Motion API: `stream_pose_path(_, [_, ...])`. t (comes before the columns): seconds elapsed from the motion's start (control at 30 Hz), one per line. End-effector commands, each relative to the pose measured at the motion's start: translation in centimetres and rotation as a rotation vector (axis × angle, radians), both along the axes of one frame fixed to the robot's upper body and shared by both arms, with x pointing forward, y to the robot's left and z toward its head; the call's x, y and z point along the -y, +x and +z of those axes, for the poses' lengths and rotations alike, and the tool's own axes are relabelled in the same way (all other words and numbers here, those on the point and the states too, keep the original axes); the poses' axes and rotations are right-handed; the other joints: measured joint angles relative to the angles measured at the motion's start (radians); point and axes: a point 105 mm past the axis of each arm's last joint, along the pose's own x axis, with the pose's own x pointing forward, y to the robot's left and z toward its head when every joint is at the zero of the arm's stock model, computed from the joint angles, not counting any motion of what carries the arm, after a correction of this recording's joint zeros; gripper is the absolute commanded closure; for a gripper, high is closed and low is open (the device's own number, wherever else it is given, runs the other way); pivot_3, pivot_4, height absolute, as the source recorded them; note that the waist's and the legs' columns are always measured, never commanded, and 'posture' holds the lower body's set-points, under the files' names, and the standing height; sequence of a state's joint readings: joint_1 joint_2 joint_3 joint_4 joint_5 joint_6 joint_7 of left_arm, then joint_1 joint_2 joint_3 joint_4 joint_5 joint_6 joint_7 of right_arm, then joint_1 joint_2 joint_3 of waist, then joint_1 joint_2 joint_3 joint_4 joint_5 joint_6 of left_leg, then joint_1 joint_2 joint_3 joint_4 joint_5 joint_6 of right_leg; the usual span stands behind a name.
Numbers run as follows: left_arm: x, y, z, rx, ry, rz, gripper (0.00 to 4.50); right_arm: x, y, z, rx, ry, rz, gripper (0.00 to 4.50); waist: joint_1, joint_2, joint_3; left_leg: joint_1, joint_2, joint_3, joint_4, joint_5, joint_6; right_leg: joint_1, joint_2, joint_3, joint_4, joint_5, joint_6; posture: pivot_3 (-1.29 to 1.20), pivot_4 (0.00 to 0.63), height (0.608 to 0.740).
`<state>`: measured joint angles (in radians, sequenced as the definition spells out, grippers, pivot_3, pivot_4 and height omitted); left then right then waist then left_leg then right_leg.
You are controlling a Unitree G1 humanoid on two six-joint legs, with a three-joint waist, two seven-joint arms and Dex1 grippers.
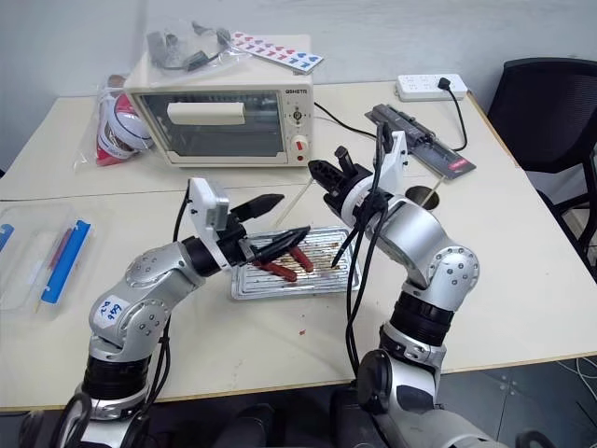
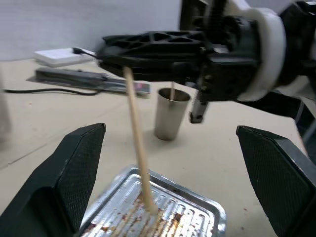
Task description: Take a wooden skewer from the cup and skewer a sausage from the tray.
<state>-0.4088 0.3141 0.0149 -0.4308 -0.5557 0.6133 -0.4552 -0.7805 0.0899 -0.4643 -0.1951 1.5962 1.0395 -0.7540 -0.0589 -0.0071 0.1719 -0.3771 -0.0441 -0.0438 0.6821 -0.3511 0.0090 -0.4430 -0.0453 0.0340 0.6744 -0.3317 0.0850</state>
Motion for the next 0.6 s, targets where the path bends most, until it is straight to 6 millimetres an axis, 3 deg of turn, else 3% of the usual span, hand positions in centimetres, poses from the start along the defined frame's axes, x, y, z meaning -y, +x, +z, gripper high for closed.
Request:
stream_pose_path(0.03, [-0.40, -0.46, 0.72, 0.030, -0.034, 0.040, 0.38, -0.06, -0.36, 1.24, 0.010, 0.067, 0.010, 4.50, 0.000, 0.000, 0.000, 0.000, 0.000, 0.000, 0.000, 0.000, 0.000, 0.000, 0.000, 0.000, 0.000, 0.000, 0.000, 0.00, 0.150, 0.740])
stream_pose_path(0.23, [-0.49, -0.36, 0.47, 0.022, -0.033, 0.048, 1.66, 0.39, -0.20, 1.59, 0.001, 0.083, 0.010, 4.50, 0.003, 0.000, 0.000, 0.000, 0.000, 0.000, 0.000, 0.000, 0.000, 0.000, 0.000, 0.000, -0.001, 0.000, 0.000, 0.00, 0.150, 0.740])
stream_pose_path(0.6, [0.24, 0.19, 0.67, 0.030, -0.037, 0.031, 1.66, 0.41, -0.40, 1.59, -0.006, 0.086, 0.035, 4.50, 0.004, 0.000, 0.000, -0.001, 0.000, 0.000, 0.000, 0.000, 0.000, 0.000, 0.000, 0.000, -0.002, 0.000, 0.000, 0.00, 0.150, 0.740])
